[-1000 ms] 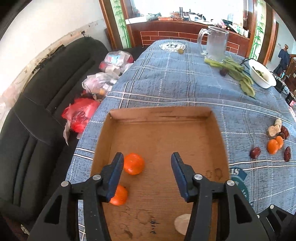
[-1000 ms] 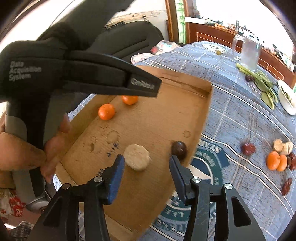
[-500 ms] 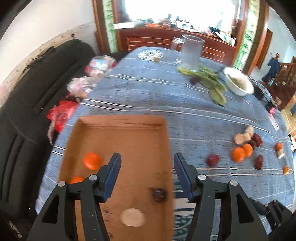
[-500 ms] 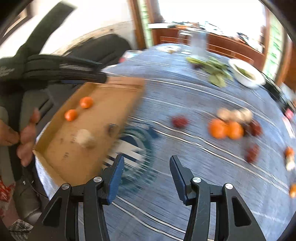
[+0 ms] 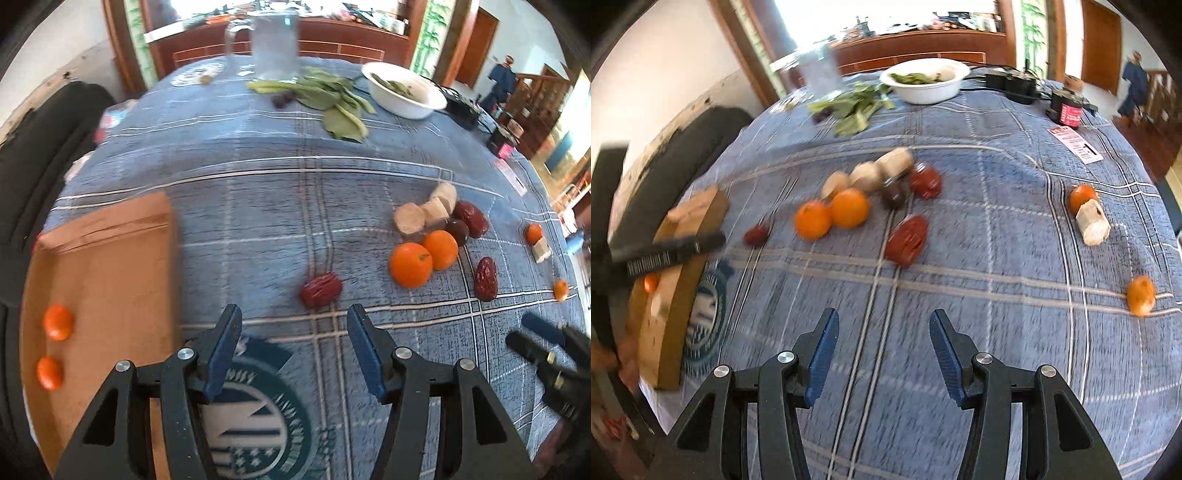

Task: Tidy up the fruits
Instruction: 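Grasp a red jujube with the right tool while the left tool grasps another jujube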

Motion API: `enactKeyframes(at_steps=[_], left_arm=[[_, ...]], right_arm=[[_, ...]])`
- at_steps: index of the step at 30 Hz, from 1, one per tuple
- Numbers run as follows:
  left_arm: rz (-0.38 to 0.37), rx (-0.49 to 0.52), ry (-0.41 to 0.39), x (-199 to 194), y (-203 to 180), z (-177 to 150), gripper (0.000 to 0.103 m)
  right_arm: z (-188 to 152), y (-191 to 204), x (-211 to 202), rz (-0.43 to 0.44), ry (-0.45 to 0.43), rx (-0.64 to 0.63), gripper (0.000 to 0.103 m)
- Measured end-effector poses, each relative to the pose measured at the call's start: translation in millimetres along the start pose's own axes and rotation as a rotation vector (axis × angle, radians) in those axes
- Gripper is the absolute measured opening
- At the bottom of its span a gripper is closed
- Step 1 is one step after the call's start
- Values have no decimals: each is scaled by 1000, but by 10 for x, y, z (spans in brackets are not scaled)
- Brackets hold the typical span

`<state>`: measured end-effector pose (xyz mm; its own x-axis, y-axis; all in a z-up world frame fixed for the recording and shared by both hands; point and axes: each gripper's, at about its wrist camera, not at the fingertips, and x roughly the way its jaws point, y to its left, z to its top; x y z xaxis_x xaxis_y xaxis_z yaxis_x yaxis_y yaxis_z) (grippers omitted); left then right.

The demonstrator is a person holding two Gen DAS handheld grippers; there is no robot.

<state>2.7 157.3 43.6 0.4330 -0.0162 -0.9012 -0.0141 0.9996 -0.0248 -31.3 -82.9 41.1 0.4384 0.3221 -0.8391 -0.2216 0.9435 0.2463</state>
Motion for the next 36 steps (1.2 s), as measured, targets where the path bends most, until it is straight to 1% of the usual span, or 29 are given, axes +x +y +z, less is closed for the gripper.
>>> enactKeyframes(at_steps=[3,7,8,9,11,12,13,14,15,16,18,20,21,22,26,31,34,36], left_arm=[[-28,17,9,150,-40,42,58],[-37,53,30,329,-91,86,58],[-35,67,32,361,-108,89,56],[-27,85,37,397,-134,89,50],[-8,118,34,420,-174,87,47],[-9,126,33,420,-188,88,46],[-13,128,33,418,-195,89,43],[-14,130,30,416,-184,90,38],[-13,133,25,411,-193,89,30],[-13,134,21,405,-203,88,29],[-11,134,15,394,-214,81,29],[-23,131,9,378,-221,66,28],[-29,127,8,368,-225,57,28],[-38,122,7,352,-218,50,28],[-64,95,-2,268,-168,45,28],[-96,40,-39,20,-10,40,28],[-111,0,-60,-136,145,20,29],[-116,-37,-75,-276,314,-21,29]], right_arm=[[178,-114,74,10,-13,38,55],[390,-147,237,20,-8,44,55],[435,-136,287,20,-4,37,55],[458,-135,327,19,-1,34,55],[486,-117,392,24,8,27,55],[493,-103,417,23,11,21,55],[500,-83,449,23,18,12,55],[506,-67,471,24,21,8,55],[513,-46,500,23,26,3,55],[516,-41,516,19,28,0,55],[521,-19,545,7,32,-8,54],[511,-6,573,-6,37,-14,41],[506,-5,589,-13,41,-16,32],[495,-11,603,-15,49,-13,28],[459,-20,562,-21,45,-8,28],[431,47,423,-16,28,-2,28],[434,197,304,-10,8,-25,28],[441,345,237,7,-3,-40,28]])
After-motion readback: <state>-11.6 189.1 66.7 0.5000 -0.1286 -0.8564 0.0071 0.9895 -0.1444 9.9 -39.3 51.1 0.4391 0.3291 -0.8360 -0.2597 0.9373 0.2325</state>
